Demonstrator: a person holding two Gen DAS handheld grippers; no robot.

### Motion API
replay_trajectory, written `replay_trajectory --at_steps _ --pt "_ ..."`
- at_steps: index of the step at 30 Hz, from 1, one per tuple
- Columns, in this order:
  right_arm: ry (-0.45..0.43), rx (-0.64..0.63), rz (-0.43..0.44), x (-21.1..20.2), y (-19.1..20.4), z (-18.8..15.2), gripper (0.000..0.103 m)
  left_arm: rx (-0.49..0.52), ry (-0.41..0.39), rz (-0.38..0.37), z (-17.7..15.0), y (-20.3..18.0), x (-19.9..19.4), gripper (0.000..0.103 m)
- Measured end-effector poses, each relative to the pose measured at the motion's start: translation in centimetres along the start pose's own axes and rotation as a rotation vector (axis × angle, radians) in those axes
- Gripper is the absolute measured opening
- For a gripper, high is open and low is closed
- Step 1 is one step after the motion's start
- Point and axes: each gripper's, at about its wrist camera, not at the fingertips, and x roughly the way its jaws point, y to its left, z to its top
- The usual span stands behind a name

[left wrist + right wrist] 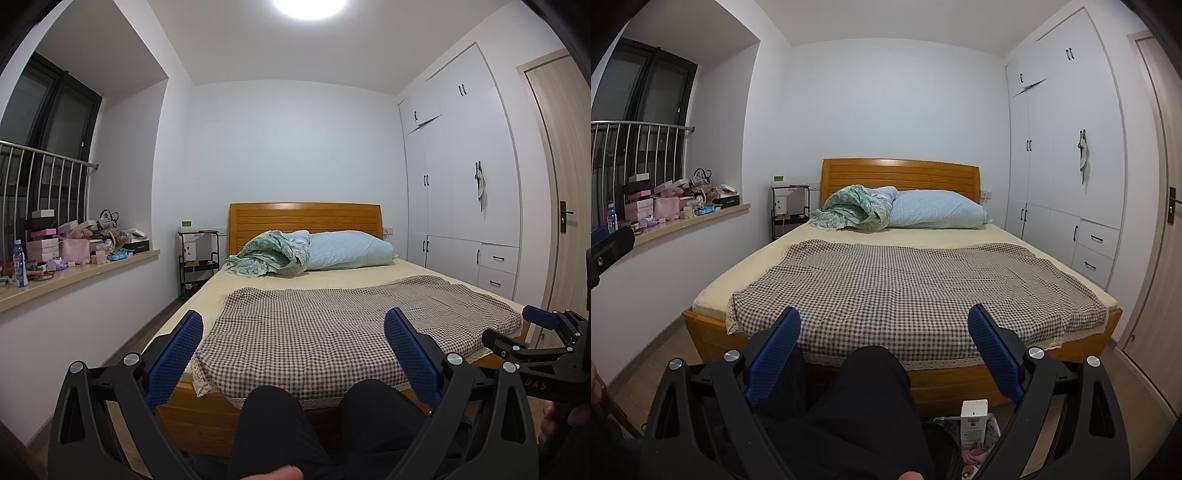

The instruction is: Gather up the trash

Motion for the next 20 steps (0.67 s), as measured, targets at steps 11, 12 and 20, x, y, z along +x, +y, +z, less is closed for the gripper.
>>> replay_trajectory --at_steps 11,12,20 --pt "0.009 -0.004 -0.018 0.4 -0.2 -0.1 0.088 0.022 -0.008 -0.008 -0.2 -0.2 -0.3 0.095" --pt "0.008 -0.003 -0.018 0.4 -0.2 0.0 0.088 0.023 -0.008 -0.014 -0.3 -0.3 -0.2 0.095" --pt "-0.049 -0.024 -0.038 3.5 -0.4 1.2 0.088 -0.019 0.012 0.013 0.4 1.4 5.1 0.095"
